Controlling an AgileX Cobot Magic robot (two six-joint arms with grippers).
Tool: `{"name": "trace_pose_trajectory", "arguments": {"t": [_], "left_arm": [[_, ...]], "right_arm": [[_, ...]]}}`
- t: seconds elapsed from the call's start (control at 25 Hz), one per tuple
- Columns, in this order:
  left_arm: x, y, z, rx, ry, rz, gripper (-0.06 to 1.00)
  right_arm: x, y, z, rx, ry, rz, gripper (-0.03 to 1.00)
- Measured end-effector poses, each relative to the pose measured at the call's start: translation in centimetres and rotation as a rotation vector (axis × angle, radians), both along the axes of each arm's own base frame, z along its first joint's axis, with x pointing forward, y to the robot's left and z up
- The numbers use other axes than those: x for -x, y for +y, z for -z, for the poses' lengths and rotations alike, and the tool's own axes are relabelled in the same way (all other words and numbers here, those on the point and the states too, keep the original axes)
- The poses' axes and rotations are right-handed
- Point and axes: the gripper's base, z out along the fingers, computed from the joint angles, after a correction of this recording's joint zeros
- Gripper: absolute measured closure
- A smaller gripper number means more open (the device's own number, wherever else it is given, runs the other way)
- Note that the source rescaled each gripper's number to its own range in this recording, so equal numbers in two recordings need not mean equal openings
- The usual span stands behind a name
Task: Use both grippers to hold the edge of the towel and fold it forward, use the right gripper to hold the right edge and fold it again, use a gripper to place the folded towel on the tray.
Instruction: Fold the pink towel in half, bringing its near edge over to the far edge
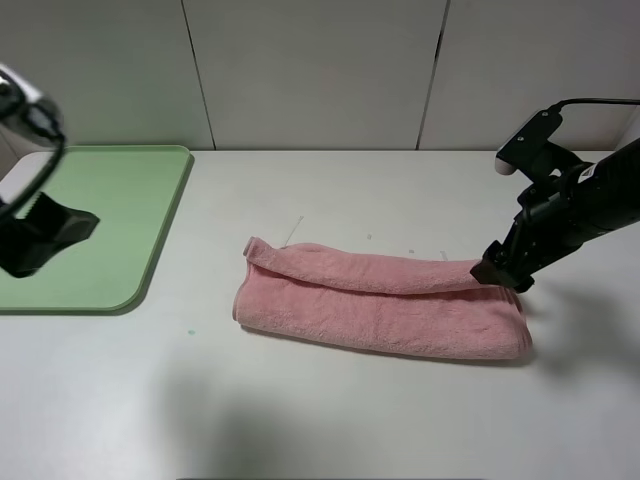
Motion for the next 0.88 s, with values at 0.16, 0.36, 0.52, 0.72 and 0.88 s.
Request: {"name": "trace_pose_trajectory", "arguments": {"t": [0.16, 0.36, 0.52, 0.72, 0.88], "left_arm": [[2.9, 2.6, -1.3, 0.106, 0.005, -0.060, -0.06], [6.7, 5.2, -1.8, 0.264, 0.047, -0.072, -0.06], [9.2, 6.6, -1.5, 0.355, 0.092, -0.052, -0.06], [11.4, 8.1, -1.3, 0.446, 0.088, -0.026, -0.06], [12.2, 8.6, -0.9, 0.475, 0.079, -0.011, -0.06]], "right_arm": [[0.0, 0.0, 0.0, -0.002, 0.000, 0.002, -0.03], [0.0, 0.0, 0.0, -0.005, 0.000, 0.005, -0.03], [0.0, 0.0, 0.0, -0.008, 0.001, 0.007, -0.03], [0.0, 0.0, 0.0, -0.008, -0.002, 0.007, -0.03], [0.0, 0.0, 0.0, -0.008, -0.002, 0.007, -0.03]]}}
